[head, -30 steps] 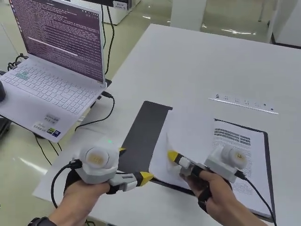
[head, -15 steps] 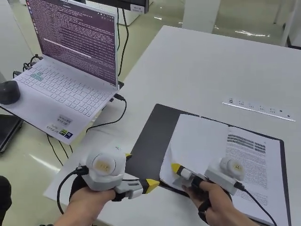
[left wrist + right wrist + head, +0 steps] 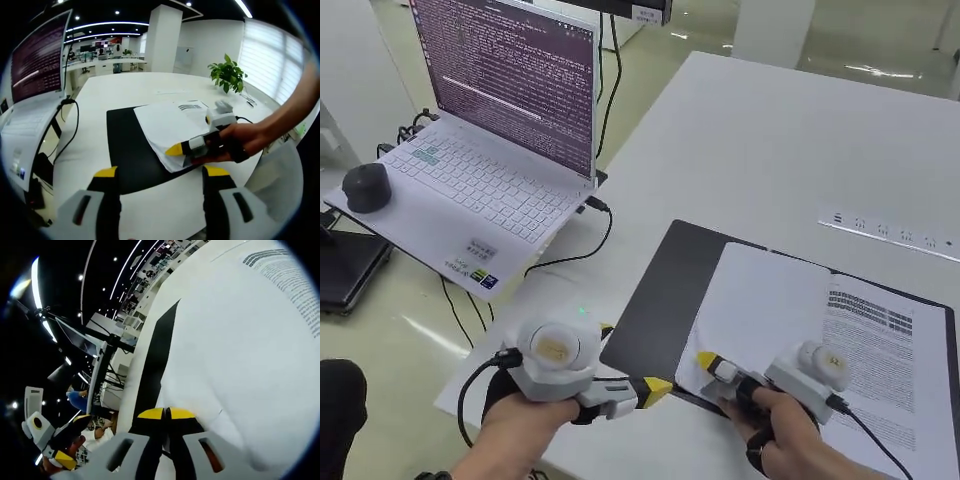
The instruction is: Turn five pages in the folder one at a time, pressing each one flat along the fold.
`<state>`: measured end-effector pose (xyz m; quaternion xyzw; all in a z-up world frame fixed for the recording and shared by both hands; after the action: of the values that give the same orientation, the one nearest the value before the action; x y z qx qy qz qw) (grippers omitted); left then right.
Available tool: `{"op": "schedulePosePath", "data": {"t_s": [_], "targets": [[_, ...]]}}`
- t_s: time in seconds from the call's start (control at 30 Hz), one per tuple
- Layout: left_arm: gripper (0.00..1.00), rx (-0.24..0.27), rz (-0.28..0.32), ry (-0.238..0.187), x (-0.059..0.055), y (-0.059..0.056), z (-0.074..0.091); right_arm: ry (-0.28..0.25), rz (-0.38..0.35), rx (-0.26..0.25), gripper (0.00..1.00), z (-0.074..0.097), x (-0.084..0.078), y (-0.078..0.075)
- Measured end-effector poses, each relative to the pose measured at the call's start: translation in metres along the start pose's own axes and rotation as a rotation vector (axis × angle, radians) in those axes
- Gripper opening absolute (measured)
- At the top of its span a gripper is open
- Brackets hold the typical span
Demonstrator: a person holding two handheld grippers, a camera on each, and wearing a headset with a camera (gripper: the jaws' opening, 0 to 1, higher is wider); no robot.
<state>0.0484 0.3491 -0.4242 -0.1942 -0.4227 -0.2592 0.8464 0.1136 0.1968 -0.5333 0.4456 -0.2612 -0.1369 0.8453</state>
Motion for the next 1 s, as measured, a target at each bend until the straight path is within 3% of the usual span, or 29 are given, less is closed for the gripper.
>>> {"op": "schedulePosePath", "data": {"t_s": [0.17, 0.23, 0.37, 0.53, 0.7, 0.9, 1.0], "targets": [[0.66, 0.015, 0.019, 0.009, -0.005, 0.005, 0.001, -0.003, -0.012, 0.027, 0.09, 0.000, -0.001, 0.006], [0.66, 0.016, 0.049, -0.001, -0.007, 0.007, 0.003, 0.013, -0.024, 0.059, 0.16, 0.000, -0.002, 0.011], [0.66, 0.012, 0.037, 0.019, -0.011, 0.005, 0.003, 0.067, -0.009, 0.113, 0.26, 0.005, -0.006, 0.018], [0.63, 0.008, 0.055, 0.019, -0.012, 0.005, 0.001, 0.066, -0.013, 0.155, 0.33, 0.020, -0.004, 0.021], [0.54, 0.012, 0.063, 0.023, -0.012, 0.004, -0.005, 0.048, 0.063, 0.183, 0.35, 0.042, 0.008, 0.025], [0.44, -0.029, 0.050, 0.031, -0.012, -0.003, -0.016, -0.007, 0.194, 0.132, 0.35, 0.074, 0.026, 0.026], [0.32, -0.055, 0.043, 0.024, -0.008, -0.007, -0.022, -0.025, 0.223, 0.103, 0.35, 0.089, 0.028, 0.020]]}}
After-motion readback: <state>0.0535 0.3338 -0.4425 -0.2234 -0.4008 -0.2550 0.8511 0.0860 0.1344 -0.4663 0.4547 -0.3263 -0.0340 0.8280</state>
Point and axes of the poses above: the centre of the closed fingertips' face, and the gripper's own axes: z roughly backward along the fingers, y roughly to its left, x roughly out of its top, the point moved 6 cm from there along z, roughly backward along the fingers, and after that the axes turned 4 degrees about -z, right-handed, at the moved point
